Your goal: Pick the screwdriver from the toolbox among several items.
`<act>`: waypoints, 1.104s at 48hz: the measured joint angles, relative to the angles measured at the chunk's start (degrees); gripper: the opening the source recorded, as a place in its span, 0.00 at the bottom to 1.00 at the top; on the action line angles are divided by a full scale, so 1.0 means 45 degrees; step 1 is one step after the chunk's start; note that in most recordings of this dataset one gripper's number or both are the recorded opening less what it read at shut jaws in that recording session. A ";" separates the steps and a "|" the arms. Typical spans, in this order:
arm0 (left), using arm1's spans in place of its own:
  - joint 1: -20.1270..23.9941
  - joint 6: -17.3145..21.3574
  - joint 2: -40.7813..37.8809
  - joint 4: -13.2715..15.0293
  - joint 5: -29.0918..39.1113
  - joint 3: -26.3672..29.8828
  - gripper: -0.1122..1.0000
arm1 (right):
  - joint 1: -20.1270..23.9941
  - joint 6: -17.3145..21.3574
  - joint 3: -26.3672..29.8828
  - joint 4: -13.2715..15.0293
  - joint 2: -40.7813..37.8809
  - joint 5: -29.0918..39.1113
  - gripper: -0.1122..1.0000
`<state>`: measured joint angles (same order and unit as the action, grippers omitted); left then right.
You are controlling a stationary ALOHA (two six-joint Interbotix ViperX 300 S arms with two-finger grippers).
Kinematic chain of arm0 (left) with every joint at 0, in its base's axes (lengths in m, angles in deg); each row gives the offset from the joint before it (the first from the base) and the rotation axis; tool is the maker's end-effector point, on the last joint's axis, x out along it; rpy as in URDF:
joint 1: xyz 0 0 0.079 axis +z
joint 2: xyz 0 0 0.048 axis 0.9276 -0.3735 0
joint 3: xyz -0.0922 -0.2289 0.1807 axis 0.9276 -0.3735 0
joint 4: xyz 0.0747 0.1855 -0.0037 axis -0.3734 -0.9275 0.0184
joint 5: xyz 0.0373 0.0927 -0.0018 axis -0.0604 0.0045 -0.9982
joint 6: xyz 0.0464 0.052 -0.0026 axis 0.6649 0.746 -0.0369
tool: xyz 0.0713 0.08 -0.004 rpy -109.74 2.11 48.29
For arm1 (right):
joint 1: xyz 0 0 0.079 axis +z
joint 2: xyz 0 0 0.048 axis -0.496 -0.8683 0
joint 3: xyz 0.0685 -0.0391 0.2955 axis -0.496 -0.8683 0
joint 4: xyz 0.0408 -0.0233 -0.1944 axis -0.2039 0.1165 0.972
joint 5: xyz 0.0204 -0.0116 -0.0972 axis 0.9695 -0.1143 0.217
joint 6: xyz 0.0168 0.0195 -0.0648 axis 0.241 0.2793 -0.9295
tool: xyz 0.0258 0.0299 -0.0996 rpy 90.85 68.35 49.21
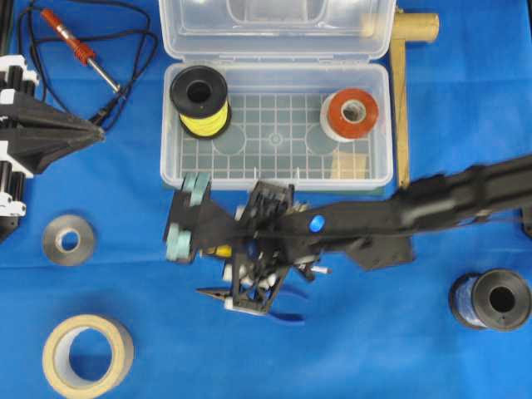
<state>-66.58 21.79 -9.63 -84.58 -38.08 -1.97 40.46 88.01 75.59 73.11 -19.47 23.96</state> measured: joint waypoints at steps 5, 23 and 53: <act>0.0020 0.0000 0.0000 0.0000 0.0000 -0.0020 0.10 | 0.0098 0.0000 0.0000 0.0000 -0.0508 -0.0684 0.34; 0.0039 0.0000 0.0020 0.0020 0.0000 -0.0078 0.10 | 0.0098 -0.0078 0.0059 -0.0137 -0.1543 -0.1094 0.34; 0.0039 0.0000 0.0137 0.0020 0.0078 -0.0078 0.10 | 0.0293 0.0137 -0.0664 0.1953 0.2422 0.1211 0.76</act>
<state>-66.40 21.79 -9.02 -84.49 -37.73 -2.32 41.77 88.62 72.60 81.89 -8.58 29.41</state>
